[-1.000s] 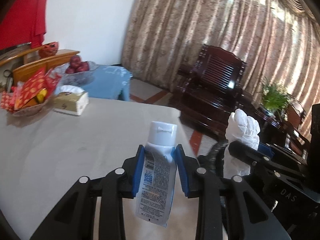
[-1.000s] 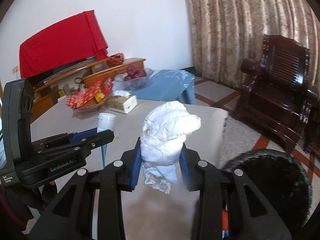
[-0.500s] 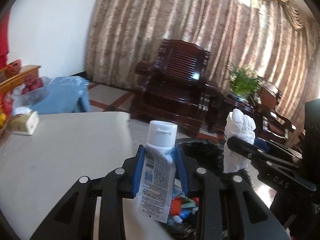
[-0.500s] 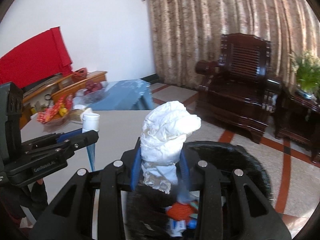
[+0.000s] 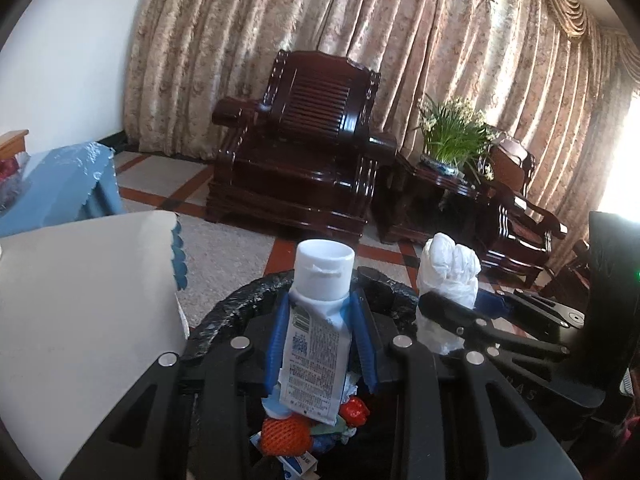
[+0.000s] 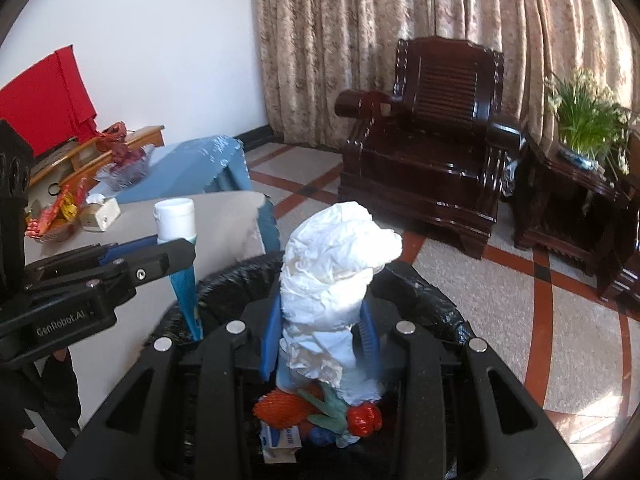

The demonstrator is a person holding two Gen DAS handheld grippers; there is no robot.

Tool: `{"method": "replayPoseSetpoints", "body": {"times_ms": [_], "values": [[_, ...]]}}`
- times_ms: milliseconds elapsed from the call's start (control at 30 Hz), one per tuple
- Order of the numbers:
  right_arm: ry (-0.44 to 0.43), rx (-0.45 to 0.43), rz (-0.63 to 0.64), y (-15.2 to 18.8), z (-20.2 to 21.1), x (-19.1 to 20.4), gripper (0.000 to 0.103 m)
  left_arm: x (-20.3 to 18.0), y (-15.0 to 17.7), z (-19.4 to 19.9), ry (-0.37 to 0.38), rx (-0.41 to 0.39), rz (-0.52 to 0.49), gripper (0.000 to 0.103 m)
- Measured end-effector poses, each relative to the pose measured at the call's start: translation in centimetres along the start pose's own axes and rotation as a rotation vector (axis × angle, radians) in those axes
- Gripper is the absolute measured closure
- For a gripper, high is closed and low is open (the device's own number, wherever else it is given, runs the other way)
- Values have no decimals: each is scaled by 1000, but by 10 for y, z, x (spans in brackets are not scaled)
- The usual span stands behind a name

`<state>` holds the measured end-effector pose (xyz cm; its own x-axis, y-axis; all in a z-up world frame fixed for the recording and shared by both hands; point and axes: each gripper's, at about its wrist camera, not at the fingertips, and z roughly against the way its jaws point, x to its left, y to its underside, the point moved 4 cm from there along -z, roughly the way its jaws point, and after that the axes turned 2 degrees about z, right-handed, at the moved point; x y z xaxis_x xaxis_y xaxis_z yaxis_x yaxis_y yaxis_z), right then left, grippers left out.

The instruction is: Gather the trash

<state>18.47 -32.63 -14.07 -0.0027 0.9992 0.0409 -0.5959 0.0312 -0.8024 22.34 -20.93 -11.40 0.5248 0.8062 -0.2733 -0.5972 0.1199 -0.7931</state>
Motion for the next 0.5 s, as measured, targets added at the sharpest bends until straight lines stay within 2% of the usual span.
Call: {"method": "replayPoseSetpoints", "body": {"times_ms": [167,233,267,300,367,400,467,500], "values": [[-1,37,-12,6,-20,-10,64,1,4,-20,-4,32,-13,72],[16,43,-11,8,-25,-14,56,1,5,-24,-9,46,-16,71],[26,44,-15,9,-27,-16,50,3,5,-23,-8,43,-13,66],[33,46,-20,9,-28,-18,46,4,2,-23,-12,38,-9,53],[51,40,-27,9,-26,-21,33,7,-1,-18,-14,21,0,41],[60,34,-29,9,-24,-23,23,8,-2,-16,-13,19,2,38],[79,22,-35,8,-20,-25,12,12,-5,-11,-16,17,9,31],[86,17,-42,7,-15,-27,11,14,-6,-7,-25,10,14,25]]}}
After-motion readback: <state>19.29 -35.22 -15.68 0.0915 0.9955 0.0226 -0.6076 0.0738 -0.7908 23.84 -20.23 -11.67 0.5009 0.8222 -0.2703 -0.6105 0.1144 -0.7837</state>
